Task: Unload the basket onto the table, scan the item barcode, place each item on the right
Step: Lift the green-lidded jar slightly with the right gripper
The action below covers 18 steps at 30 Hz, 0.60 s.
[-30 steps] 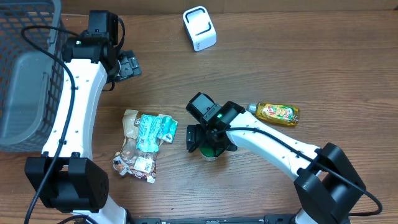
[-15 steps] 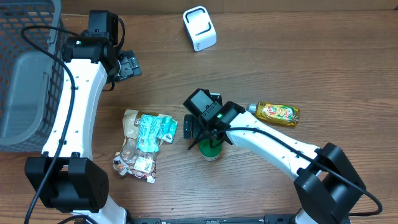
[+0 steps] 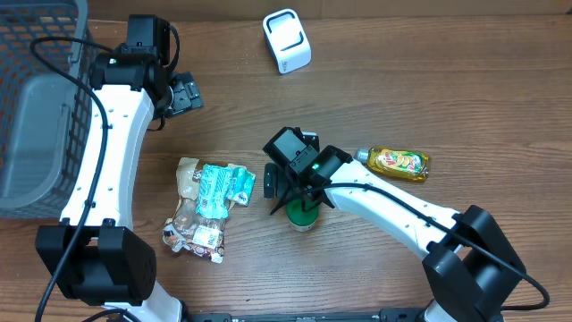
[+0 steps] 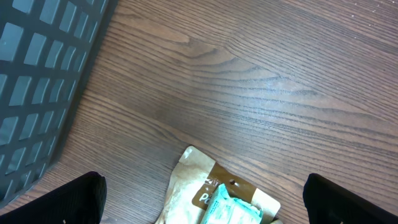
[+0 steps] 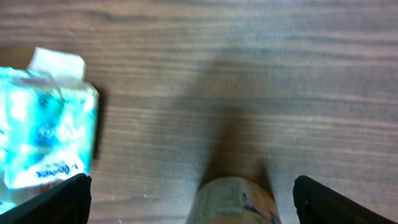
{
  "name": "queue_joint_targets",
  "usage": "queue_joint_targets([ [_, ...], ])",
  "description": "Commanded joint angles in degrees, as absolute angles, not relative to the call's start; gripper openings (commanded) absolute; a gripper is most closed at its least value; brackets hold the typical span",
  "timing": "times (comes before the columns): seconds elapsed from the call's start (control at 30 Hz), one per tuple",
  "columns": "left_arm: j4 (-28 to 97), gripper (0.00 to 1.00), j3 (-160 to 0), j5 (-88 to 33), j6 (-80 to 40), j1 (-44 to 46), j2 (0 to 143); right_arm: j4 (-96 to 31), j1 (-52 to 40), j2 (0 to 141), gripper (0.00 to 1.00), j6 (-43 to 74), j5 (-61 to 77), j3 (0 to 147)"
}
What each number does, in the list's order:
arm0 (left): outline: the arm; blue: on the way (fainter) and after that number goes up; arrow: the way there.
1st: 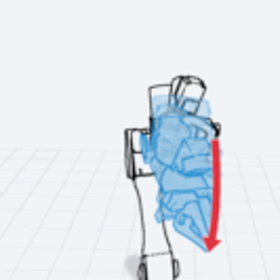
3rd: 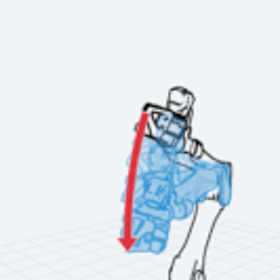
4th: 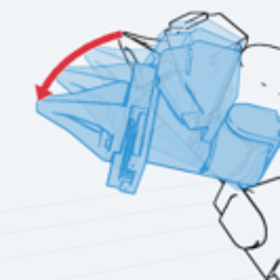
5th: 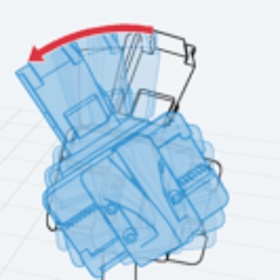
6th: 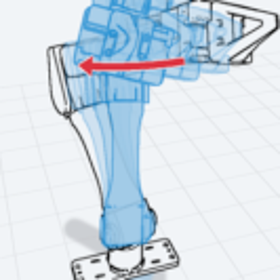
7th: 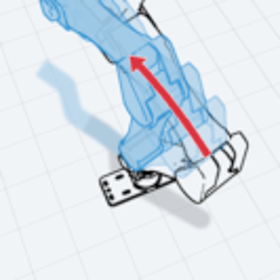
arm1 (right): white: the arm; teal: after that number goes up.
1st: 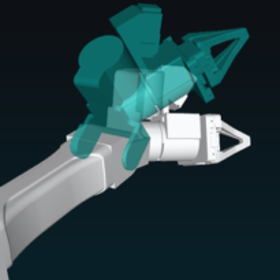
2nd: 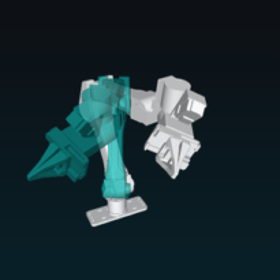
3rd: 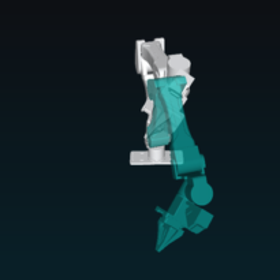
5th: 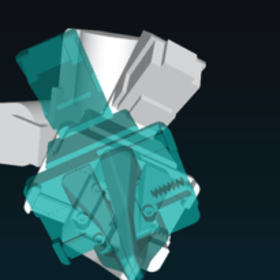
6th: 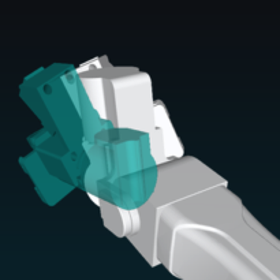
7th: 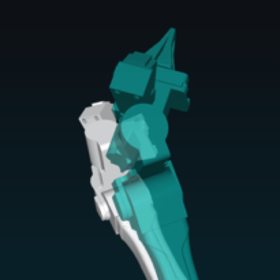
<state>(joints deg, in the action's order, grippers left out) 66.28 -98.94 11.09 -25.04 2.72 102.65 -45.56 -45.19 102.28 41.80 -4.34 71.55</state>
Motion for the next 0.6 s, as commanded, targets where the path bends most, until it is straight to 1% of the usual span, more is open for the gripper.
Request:
queue_joint_targets([
  [0.0, 66.37, 1.0, -99.46, 10.87, -24.21, 2.68, 101.91, -45.71, -45.25, 101.16, 1.0, 41.98, -1.72, 71.35],
  [0.13, 66.37, 1.0, -99.46, 10.9, -24.21, 2.68, 101.91, -47.79, -45.25, 101.16, 1.0, 39.16, 0.56, 71.35],
  [0.57, 66.37, 1.0, -99.46, 10.87, -24.21, 2.68, 101.89, -48.77, -45.28, 101.16, 1.0, 39.18, 6.59, 71.35],
])
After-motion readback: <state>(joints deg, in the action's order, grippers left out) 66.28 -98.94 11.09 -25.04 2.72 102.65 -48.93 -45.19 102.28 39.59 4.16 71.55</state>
